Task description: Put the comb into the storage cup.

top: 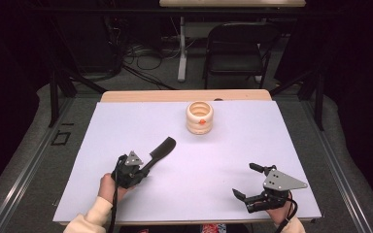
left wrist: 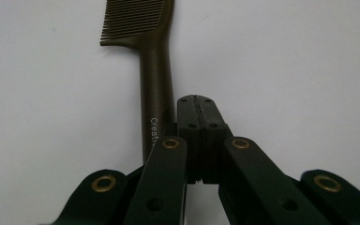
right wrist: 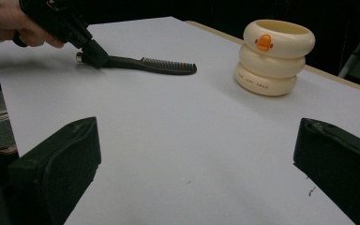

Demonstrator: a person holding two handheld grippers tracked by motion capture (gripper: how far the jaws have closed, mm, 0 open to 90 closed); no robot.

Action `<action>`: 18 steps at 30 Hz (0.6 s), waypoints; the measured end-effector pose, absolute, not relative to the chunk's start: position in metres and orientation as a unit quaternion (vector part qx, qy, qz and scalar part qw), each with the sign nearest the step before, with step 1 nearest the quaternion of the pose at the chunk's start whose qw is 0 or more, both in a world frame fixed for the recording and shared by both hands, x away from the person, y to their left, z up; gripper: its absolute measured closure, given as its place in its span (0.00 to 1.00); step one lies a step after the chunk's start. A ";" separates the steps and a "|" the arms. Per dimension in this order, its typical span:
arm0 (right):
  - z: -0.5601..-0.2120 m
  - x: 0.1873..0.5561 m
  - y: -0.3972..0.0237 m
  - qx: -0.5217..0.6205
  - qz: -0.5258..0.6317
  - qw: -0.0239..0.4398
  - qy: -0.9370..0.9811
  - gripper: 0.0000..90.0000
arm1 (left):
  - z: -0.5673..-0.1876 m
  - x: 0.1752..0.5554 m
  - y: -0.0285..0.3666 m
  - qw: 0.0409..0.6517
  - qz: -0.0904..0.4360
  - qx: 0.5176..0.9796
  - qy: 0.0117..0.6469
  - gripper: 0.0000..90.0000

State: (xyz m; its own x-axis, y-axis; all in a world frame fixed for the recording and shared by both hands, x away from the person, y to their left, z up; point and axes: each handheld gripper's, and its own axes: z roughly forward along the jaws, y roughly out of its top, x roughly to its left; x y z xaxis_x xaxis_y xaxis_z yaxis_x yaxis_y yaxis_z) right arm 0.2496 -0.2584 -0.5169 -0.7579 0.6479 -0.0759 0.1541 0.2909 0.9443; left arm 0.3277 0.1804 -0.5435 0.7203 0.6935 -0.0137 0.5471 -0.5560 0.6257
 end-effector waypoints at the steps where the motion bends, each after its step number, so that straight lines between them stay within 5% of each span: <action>1: -0.517 0.250 -0.258 0.259 0.535 0.232 0.770 0.01 | -0.544 0.328 0.181 0.311 0.119 0.873 0.355 1.00; 18: -0.517 0.250 -0.258 0.260 0.534 0.231 0.771 0.01 | -0.545 0.335 0.190 0.306 0.124 0.869 0.368 1.00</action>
State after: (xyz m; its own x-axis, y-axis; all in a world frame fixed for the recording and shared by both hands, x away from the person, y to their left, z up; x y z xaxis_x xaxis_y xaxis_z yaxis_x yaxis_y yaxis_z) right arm 0.2497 -0.2582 -0.5169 -0.7583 0.6472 -0.0788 0.1532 0.2943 0.9433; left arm 0.3354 0.1898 -0.5448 0.6982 0.7158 -0.0099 0.5642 -0.5417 0.6232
